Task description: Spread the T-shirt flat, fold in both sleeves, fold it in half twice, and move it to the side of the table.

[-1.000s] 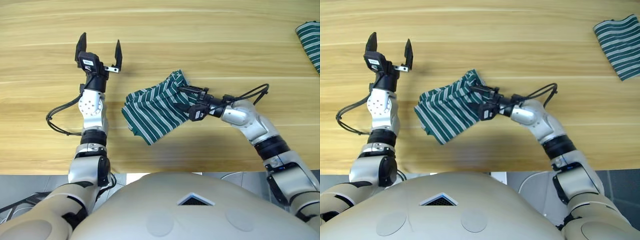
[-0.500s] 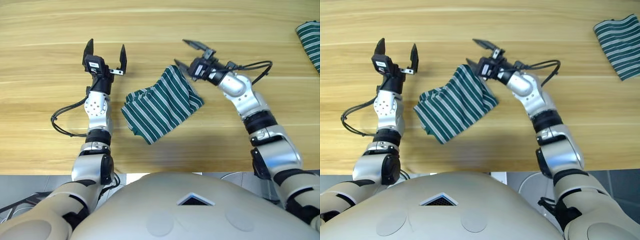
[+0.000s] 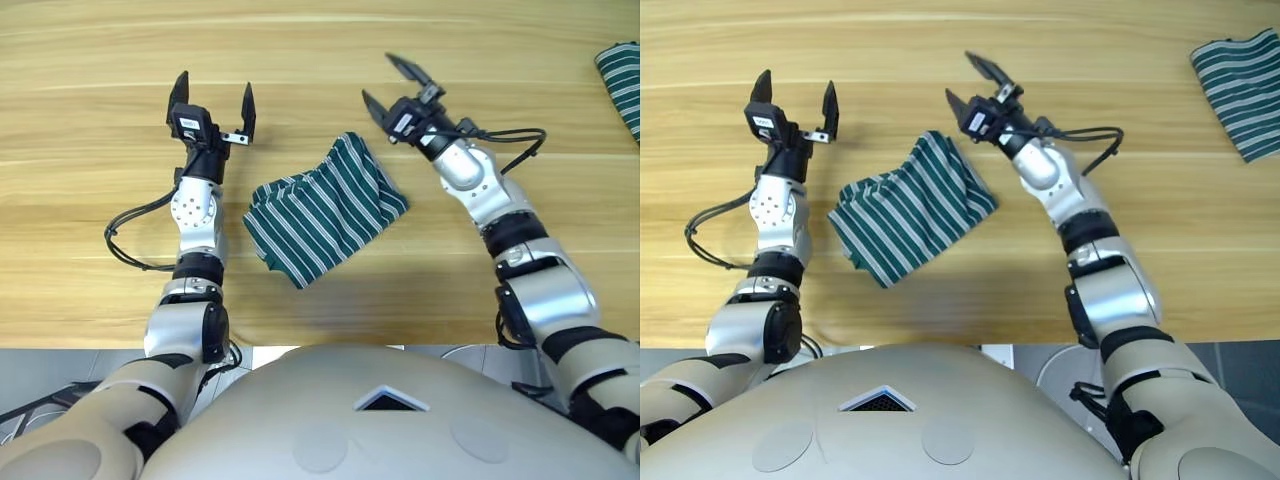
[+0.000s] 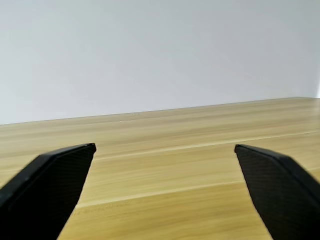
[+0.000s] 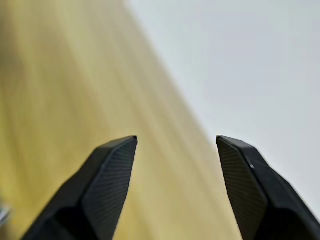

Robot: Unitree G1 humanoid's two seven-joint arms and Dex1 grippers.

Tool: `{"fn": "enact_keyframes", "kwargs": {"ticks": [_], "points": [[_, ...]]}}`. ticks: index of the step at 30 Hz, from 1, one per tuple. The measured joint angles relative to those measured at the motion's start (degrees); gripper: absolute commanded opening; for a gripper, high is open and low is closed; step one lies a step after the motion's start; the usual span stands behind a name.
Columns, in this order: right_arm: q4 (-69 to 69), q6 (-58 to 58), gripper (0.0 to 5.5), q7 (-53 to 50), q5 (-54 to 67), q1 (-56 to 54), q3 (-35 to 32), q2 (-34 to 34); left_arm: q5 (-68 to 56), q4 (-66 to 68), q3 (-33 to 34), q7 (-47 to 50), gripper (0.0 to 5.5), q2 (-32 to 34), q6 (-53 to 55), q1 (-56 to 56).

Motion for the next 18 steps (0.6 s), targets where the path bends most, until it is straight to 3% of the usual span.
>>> {"fn": "enact_keyframes", "kwargs": {"ticks": [4, 7, 12, 18], "points": [[-19.8, 2.9, 2.93, 10.6, 9.1, 11.5, 3.7, -0.4, -1.3, 0.1, 2.3, 1.3, 5.15, 1.0, -0.1, -0.8], [-20.8, 7.5, 2.93, 17.6, 11.8, 15.8, 7.6, 1.0, -1.8, 0.1, 3.2, 1.5, 5.15, 1.8, -0.1, -1.5], [-12.7, 16.2, 2.93, 26.4, 16.2, 17.4, 10.4, 5.5, -1.8, 0.5, 3.4, 1.6, 5.15, 1.8, -0.2, -1.6], [7.3, 23.8, 2.93, 20.0, 18.5, 2.6, 3.0, 13.8, -1.8, 1.6, 4.1, 1.7, 5.15, 2.0, -0.4, -1.8]]}}
